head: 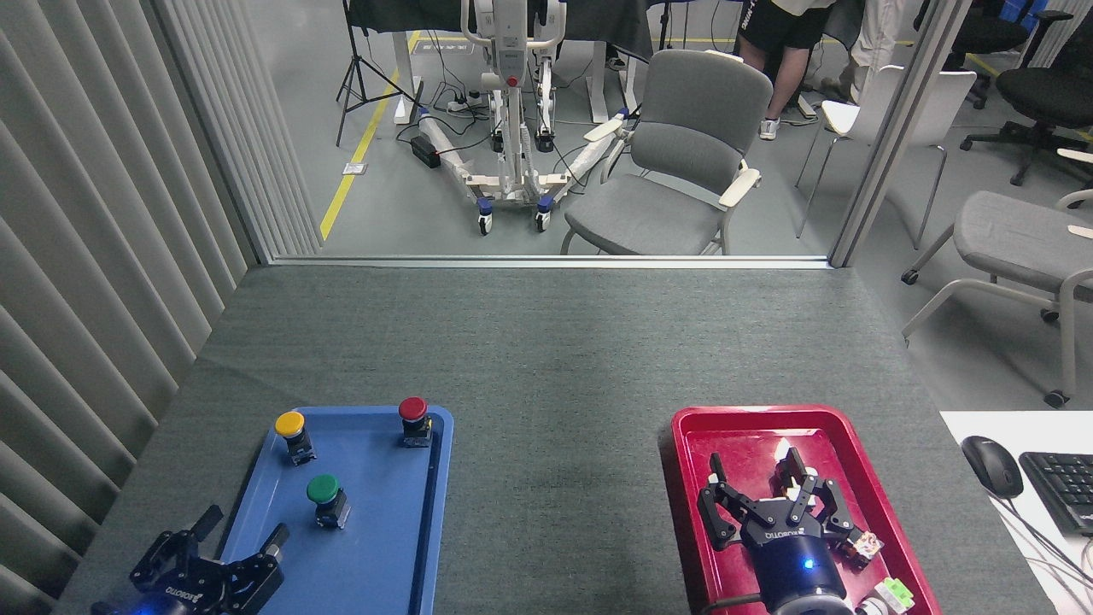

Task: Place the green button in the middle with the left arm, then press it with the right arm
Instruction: 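Move the left gripper toward the green button on the blue tray, then grasp the green button with the left gripper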

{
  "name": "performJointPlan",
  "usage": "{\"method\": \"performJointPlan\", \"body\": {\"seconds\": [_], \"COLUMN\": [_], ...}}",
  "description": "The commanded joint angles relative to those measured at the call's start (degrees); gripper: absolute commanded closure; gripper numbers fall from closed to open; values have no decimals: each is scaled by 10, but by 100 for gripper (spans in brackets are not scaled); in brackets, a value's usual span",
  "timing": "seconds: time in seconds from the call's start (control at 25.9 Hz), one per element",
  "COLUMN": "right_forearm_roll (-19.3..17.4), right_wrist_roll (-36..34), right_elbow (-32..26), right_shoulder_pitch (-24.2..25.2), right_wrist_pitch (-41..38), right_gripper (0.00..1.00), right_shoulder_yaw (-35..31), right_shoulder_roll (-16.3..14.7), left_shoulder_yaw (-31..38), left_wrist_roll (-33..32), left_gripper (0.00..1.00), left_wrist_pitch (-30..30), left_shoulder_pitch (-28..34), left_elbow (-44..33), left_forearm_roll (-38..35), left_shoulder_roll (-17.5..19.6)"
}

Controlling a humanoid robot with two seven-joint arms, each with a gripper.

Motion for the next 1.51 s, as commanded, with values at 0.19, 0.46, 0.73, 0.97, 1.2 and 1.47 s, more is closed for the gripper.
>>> {"method": "performJointPlan", "body": {"seconds": [0.19, 0.46, 0.73, 0.97, 1.2, 1.47], "right_forearm_roll": [1, 0, 2, 2, 1, 1], "right_wrist_roll": [-1, -1, -1, -1, -4, -12], "right_elbow": [0, 1, 3, 3, 8, 9], "right_shoulder_pitch": [1, 0, 6, 6, 7, 12], "right_wrist_pitch": [0, -3, 1, 3, 11, 20], "right_gripper": [2, 1, 1, 1, 1, 1], "right_shoulder_yaw": [0, 2, 3, 3, 3, 4], "right_shoulder_roll": [7, 3, 1, -2, -20, -21], "left_shoulder_yaw": [-55, -151, -171, -172, -172, -173], "left_wrist_roll": [11, 12, 11, 11, 12, 26], "left_gripper": [0, 0, 1, 9, 58, 100], "left_wrist_pitch": [24, 74, 87, 131, 149, 98], "left_shoulder_pitch": [-21, -43, -84, -110, -110, -108], "left_elbow": [23, 66, 101, 132, 146, 142], "left_forearm_roll": [-8, -11, -9, -2, -7, -11], "left_shoulder_roll": [-7, -11, -13, -29, -28, -1]}}
